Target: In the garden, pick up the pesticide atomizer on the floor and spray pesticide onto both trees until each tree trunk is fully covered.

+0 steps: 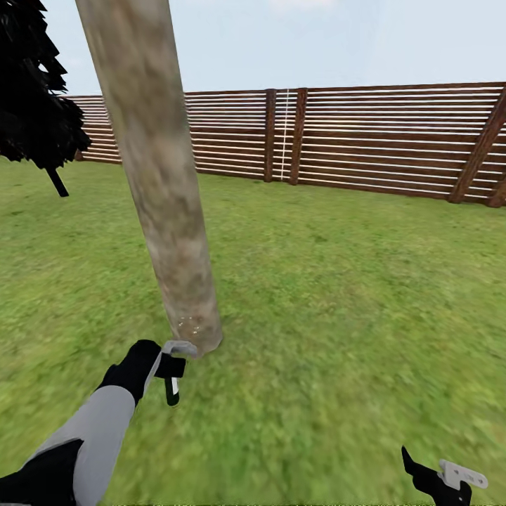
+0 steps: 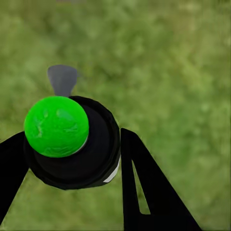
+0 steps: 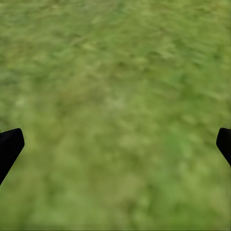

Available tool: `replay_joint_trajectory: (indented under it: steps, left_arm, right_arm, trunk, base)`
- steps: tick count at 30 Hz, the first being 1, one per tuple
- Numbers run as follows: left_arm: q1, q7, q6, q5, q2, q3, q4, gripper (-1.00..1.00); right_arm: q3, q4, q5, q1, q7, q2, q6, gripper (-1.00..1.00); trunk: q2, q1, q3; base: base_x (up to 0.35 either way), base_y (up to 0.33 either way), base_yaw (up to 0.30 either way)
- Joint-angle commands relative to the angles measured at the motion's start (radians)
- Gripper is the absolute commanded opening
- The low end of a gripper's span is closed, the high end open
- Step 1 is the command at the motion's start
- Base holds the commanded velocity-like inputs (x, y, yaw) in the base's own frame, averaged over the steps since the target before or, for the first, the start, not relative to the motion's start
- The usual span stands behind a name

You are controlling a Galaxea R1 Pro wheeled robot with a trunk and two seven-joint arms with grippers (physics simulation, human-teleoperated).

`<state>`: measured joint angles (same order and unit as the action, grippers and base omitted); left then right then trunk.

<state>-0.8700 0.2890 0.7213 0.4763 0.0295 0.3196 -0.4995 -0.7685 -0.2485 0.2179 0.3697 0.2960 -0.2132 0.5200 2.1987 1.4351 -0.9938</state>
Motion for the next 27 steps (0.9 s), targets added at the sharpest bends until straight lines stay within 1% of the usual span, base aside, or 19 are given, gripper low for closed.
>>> replay_joint_trajectory:
  steps: [1,5,7,8,10,11,12,13,14,15,16,17,18,19,23,25,26,27]
  left_arm:
    - [-0.004,0.001,0.002,-0.004,-0.011,0.001,0.001,-1.0]
    - [-0.007,0.002,0.003,-0.008,-0.081,0.0,0.002,-1.0]
    - [-0.005,0.005,0.003,-0.008,-0.099,-0.001,0.003,-1.0]
    - [-0.003,0.007,0.003,-0.007,-0.102,-0.005,0.009,-1.0]
    - [0.0,0.022,0.002,-0.005,-0.092,-0.013,0.016,-1.0]
    - [0.002,0.059,0.002,-0.004,-0.075,-0.044,0.018,-1.0]
    - [0.003,0.117,0.002,-0.005,-0.067,-0.082,0.018,-1.0]
    - [0.001,0.221,0.017,-0.001,-0.078,-0.137,0.017,-1.0]
    - [0.0,0.232,0.022,0.0,-0.114,-0.14,0.017,-1.0]
    - [-0.001,0.234,0.024,-0.001,-0.138,-0.138,0.018,-1.0]
    - [-0.004,0.236,0.025,-0.001,-0.166,-0.138,0.018,-1.0]
    - [-0.005,0.237,0.026,-0.001,-0.177,-0.138,0.018,-1.0]
    - [-0.007,0.237,0.027,0.0,-0.183,-0.138,0.017,-1.0]
    - [-0.008,0.237,0.027,0.001,-0.185,-0.141,0.012,-1.0]
    - [-0.009,0.237,0.027,-0.004,-0.172,-0.141,0.002,-1.0]
    - [-0.008,0.237,0.027,-0.005,-0.144,-0.14,0.002,-1.0]
    - [-0.005,0.237,0.027,-0.004,-0.119,-0.14,0.002,-1.0]
    - [-0.003,0.235,0.027,-0.002,-0.106,-0.141,0.002,-1.0]
  right_arm:
    - [0.0,0.0,0.0,0.0,0.0,0.0,0.0,1.0]
    - [0.0,0.0,0.0,0.0,0.0,0.0,0.0,1.0]
    - [0.0,0.0,0.0,0.0,-0.001,0.0,0.0,1.0]
    - [0.0,0.0,0.0,0.0,0.0,0.0,0.0,1.0]
    - [0.0,0.0,0.0,0.0,0.0,0.0,0.0,1.0]
    - [0.0,0.0,0.0,0.0,0.0,0.0,0.0,1.0]
    - [0.0,0.0,0.0,0.0,0.0,0.0,0.0,1.0]
    - [0.0,0.0,0.0,0.0,-0.001,0.0,0.0,1.0]
    - [0.0,0.0,0.0,0.0,0.0,0.0,0.0,1.0]
    - [0.0,0.0,0.0,0.0,0.0,0.0,0.0,1.0]
    - [0.0,0.0,0.0,0.0,-0.001,0.0,0.0,1.0]
    - [0.0,0.0,0.0,0.0,0.0,0.0,0.0,1.0]
    - [0.0,0.0,0.0,0.0,0.0,0.0,0.0,1.0]
    - [0.0,0.0,0.0,0.0,-0.001,0.0,0.0,1.0]
    - [0.0,-0.001,0.0,0.0,-0.002,-0.001,0.0,1.0]
    - [0.0,-0.001,0.0,0.0,-0.001,0.0,0.0,1.0]
    - [0.0,-0.001,0.0,0.0,-0.002,0.0,0.0,1.0]
    - [0.0,-0.001,0.0,0.0,-0.002,0.0,0.0,1.0]
  trunk:
    - [0.007,0.004,-0.005]
    - [0.035,0.019,-0.018]
    - [0.049,0.027,-0.025]
    - [0.056,0.031,-0.028]
    - [0.07,0.038,-0.034]
    - [0.077,0.042,-0.037]
    - [0.084,0.046,-0.04]
    - [0.091,0.05,-0.043]
    - [0.098,0.054,-0.047]
    - [0.105,0.058,-0.05]
    - [0.112,0.061,-0.053]
    - [0.119,0.065,-0.056]
    - [0.126,0.069,-0.059]
    - [0.133,0.073,-0.062]
    - [0.133,0.073,-0.062]
    - [0.133,0.073,-0.062]
    - [0.133,0.073,-0.062]
    - [0.133,0.073,-0.062]
  base:
    - [0.0,0.0,0.0]
    - [0.0,0.0,0.0]
    - [0.0,0.0,0.0]
    - [0.0,0.0,0.0]
    - [0.0,0.0,0.0]
    - [0.0,0.0,0.0]
    - [0.0,0.0,0.0]
    - [0.0,0.0,0.0]
    - [0.0,0.0,0.0]
    - [0.0,0.0,0.0]
    - [0.0,0.0,0.0]
    - [0.0,0.0,0.0]
    - [0.0,0.0,0.0]
    - [0.0,0.0,0.0]
    - [0.0,0.0,0.0]
    - [0.0,0.0,0.0]
    - [0.0,0.0,0.0]
    - [0.0,0.0,0.0]
